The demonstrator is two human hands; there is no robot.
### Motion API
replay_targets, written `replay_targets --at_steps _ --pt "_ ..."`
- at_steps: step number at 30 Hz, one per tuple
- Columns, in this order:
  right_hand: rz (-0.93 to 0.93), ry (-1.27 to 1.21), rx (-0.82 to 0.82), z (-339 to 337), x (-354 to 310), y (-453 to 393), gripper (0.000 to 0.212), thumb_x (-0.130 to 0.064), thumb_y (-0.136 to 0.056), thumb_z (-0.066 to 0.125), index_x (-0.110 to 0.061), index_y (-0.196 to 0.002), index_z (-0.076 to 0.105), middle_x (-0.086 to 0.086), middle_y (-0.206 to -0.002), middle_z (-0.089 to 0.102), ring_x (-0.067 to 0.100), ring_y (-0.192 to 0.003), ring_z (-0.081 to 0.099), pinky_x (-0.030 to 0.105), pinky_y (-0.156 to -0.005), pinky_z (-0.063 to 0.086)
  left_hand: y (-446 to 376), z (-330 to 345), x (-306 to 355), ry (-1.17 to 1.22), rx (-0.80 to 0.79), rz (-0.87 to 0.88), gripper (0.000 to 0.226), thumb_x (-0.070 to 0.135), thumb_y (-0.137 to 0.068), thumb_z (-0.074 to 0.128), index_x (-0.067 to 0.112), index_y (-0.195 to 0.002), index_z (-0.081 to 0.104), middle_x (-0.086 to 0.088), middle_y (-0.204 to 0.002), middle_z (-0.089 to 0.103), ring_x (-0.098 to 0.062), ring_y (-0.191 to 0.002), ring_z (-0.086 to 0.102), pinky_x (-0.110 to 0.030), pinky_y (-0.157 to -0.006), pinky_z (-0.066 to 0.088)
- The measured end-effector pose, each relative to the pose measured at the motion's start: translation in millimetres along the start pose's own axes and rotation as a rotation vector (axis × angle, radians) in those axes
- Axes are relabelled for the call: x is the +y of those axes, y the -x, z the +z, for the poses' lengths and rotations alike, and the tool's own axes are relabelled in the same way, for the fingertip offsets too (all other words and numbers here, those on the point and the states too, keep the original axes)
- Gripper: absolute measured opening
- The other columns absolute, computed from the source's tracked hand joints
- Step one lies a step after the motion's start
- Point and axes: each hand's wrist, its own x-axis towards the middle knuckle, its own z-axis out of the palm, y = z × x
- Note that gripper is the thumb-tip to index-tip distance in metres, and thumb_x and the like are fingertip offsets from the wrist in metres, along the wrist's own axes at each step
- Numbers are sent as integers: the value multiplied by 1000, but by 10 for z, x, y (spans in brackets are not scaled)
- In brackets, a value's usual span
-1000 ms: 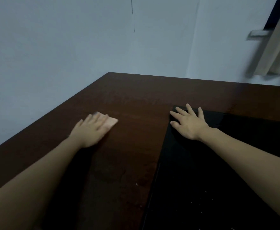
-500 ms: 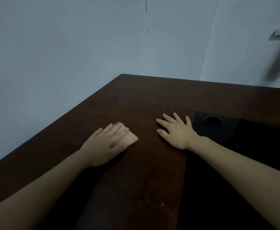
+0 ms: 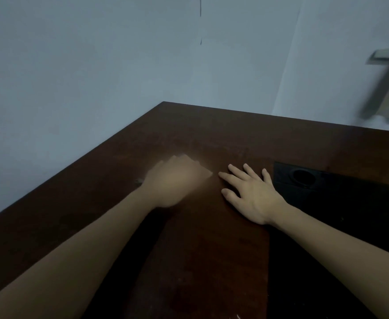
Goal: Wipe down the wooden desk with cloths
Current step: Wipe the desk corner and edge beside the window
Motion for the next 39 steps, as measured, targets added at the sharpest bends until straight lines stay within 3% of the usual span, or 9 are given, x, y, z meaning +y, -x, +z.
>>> replay_targets --at_steps 4,8,13,16,20,23,31,33,39 --pt "5 2 8 8 7 10 57 -59 -105 22 -45 -159 14 -10 -170 0 25 -157 -5 60 -122 -7 250 25 -303 -36 -18 59 64 61 -103 8 38 -160 -10 8 -169 -13 -20 -156 -9 -46 -127 0" --pt "9 -1 6 -1 10 4 57 -59 -105 22 -45 -159 13 -11 -170 -1 24 -157 -6 59 -122 -8 15 -5 -951 -124 -29 -138 63 52 -104 7 31 -160 -13 -2 -169 -15 -31 -156 -8 -54 -125 7" --pt "10 -8 8 4 14 9 57 -59 -104 23 -46 -159 14 -12 -170 -1 24 -157 -7 59 -122 -9 -422 -68 -1151 50 38 -379 64 61 -104 10 36 -162 -2 -1 -171 -6 -28 -157 -2 -53 -125 3" --pt "9 -11 5 5 18 3 57 -59 -104 23 -46 -159 14 -12 -170 -1 23 -156 -7 59 -122 -9 -521 -106 -802 42 30 -300 65 62 -103 9 36 -162 -3 -1 -171 -6 -28 -157 -2 -53 -125 3" --pt "3 -11 6 14 24 4 56 -59 -104 23 -47 -159 14 -13 -170 -1 23 -157 -7 59 -123 -8 -311 -46 -333 -6 1 -30 64 63 -103 9 39 -160 -8 5 -170 -12 -22 -156 -9 -47 -126 -2" --pt "4 -1 3 5 27 12 56 -59 -105 22 -47 -159 13 -13 -169 -2 22 -156 -7 58 -122 -9 -159 -2 -451 -40 10 50 64 61 -104 9 38 -160 -9 8 -169 -14 -20 -155 -13 -44 -126 -7" --pt "9 -14 10 8 16 14 56 -58 -105 23 -47 -158 13 -14 -169 -1 21 -156 -7 58 -123 -9 -378 -69 -1300 24 21 -354 68 59 -104 8 27 -163 -4 -6 -171 -7 -25 -157 -5 -46 -126 2" --pt "7 -14 12 3 11 13 56 -59 -105 23 -47 -158 13 -14 -169 -1 21 -156 -7 58 -123 -9 -403 -63 -1142 24 20 -315 68 60 -104 8 28 -163 -5 -7 -170 -9 -26 -157 -6 -48 -125 2" --pt "10 8 -2 -5 13 19 57 -59 -104 21 -47 -159 12 -14 -169 -2 21 -156 -8 57 -123 -8 -122 10 -827 -75 -60 62 72 68 -89 -6 44 -157 -17 7 -167 -21 -21 -154 -21 -56 -124 -3"
